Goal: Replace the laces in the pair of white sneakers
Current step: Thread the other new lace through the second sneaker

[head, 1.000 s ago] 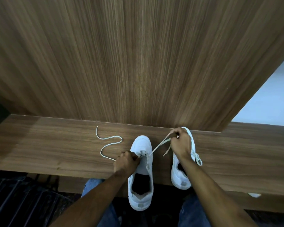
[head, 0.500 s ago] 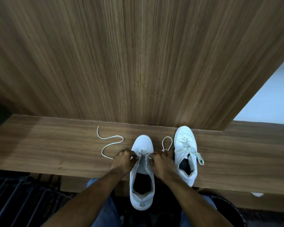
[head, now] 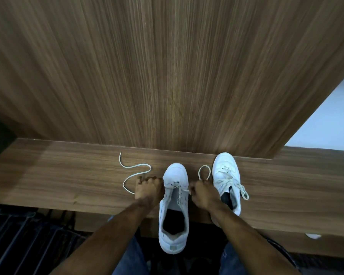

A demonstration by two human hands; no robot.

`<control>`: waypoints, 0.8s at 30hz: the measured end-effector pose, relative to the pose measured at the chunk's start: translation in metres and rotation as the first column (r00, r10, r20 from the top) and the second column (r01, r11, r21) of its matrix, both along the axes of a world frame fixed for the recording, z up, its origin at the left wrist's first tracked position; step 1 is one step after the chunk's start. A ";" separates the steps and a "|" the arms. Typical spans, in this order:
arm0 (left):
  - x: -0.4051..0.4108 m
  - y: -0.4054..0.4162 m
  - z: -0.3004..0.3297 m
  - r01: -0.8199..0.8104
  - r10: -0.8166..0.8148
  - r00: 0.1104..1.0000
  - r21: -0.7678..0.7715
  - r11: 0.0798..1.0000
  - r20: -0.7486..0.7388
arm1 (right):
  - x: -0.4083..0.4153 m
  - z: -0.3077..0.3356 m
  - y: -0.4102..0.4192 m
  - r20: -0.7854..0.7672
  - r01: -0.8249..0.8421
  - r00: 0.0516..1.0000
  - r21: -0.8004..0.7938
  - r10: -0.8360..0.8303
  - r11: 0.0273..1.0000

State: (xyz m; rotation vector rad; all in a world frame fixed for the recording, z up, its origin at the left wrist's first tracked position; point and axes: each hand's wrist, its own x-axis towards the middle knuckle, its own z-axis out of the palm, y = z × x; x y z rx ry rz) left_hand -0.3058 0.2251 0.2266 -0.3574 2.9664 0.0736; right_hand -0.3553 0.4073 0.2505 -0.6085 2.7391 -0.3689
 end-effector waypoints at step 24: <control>-0.004 0.030 0.036 0.028 0.155 0.986 0.979 0.202 -0.060 | -0.031 0.055 0.012 0.765 0.794 0.603 -0.603 -0.226 0.081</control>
